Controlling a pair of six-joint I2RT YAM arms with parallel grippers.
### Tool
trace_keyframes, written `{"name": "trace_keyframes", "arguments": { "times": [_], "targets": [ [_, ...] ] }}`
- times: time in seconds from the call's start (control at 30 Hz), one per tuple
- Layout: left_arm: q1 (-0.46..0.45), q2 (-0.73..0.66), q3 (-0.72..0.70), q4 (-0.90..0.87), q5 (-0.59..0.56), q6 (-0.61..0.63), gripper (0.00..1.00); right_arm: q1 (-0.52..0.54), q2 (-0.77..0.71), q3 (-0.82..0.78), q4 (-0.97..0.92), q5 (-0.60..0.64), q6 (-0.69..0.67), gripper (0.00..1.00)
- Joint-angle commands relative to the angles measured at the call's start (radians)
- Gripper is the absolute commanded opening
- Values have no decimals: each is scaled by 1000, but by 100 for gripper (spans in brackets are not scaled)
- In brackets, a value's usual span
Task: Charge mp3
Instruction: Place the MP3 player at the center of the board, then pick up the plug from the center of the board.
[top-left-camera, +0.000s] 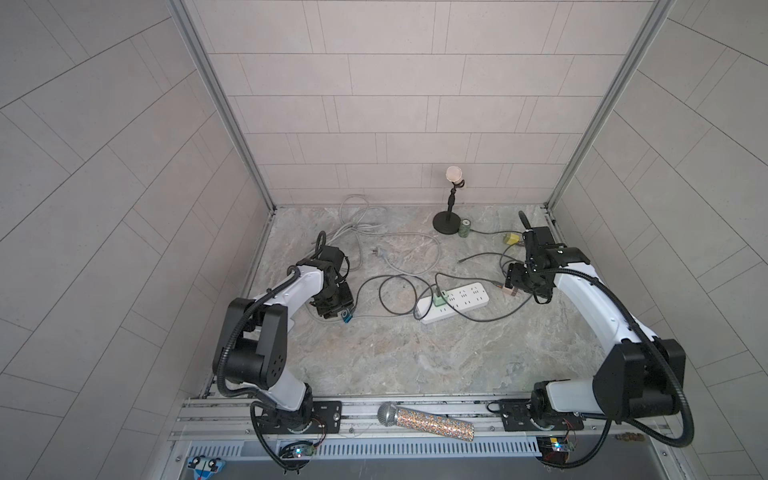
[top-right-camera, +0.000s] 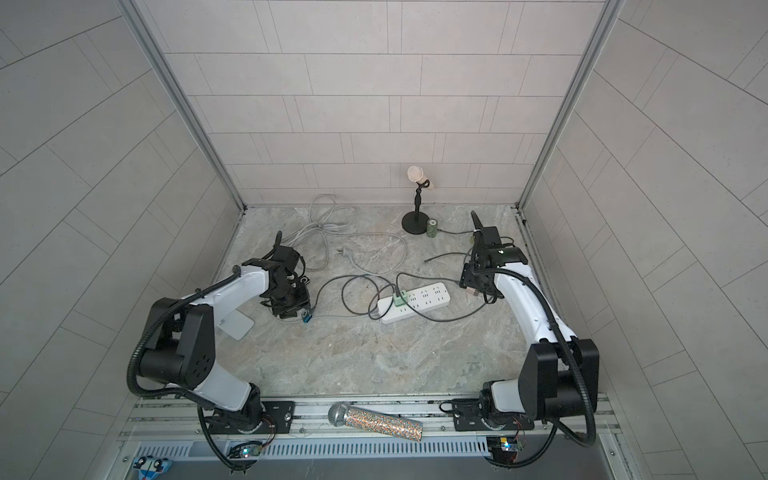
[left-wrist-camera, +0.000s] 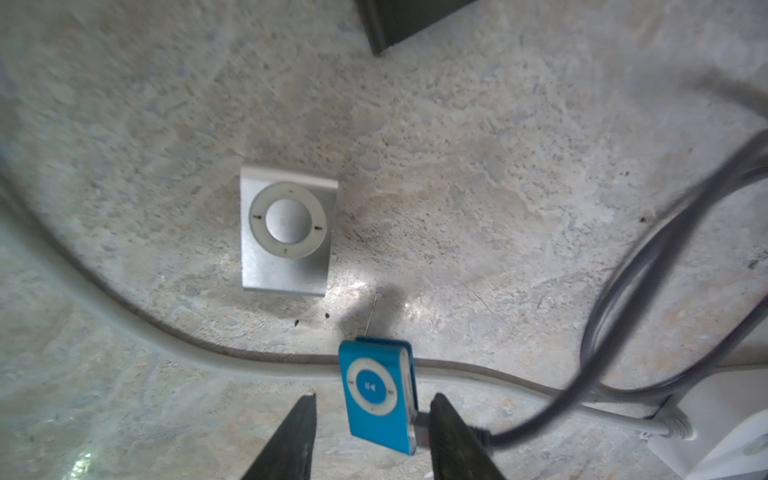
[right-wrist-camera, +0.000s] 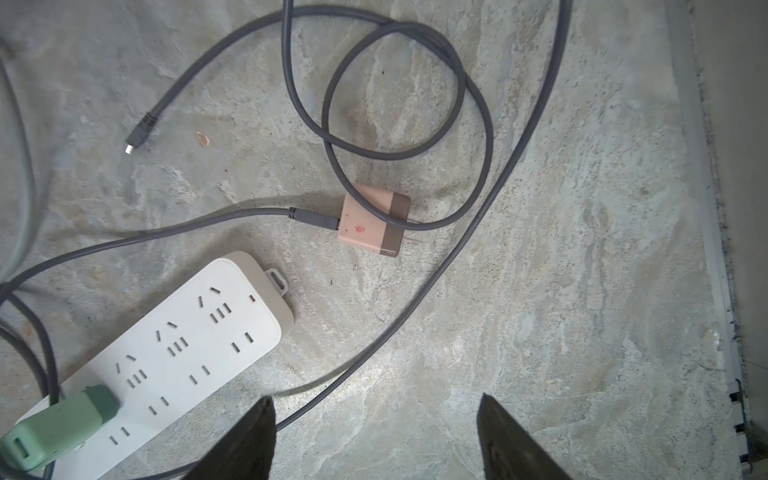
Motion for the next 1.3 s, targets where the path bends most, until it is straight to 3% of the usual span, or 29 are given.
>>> {"name": "trace_keyframes", "arguments": {
  "times": [0.0,0.27,0.67,0.83,1.03,1.27],
  "targets": [
    [-5,-30,9,-3,-4,-5,59,-2,95,63,-45,-9,-83,74],
    [-6,-213,87,-79,-14,-13,69,3,275,95,84,-81,-129,55],
    [-6,-451,83,-71,-38,-31,70,19,485,226,173,-92,-135,38],
    [-6,-460,76,-72,-40,-30,70,14,512,239,166,-18,-135,39],
    [-6,-462,72,-57,-27,-29,70,-16,495,204,162,40,-165,57],
    [-7,-455,71,-42,-8,-28,70,-38,485,169,166,67,-181,62]
  ]
}}
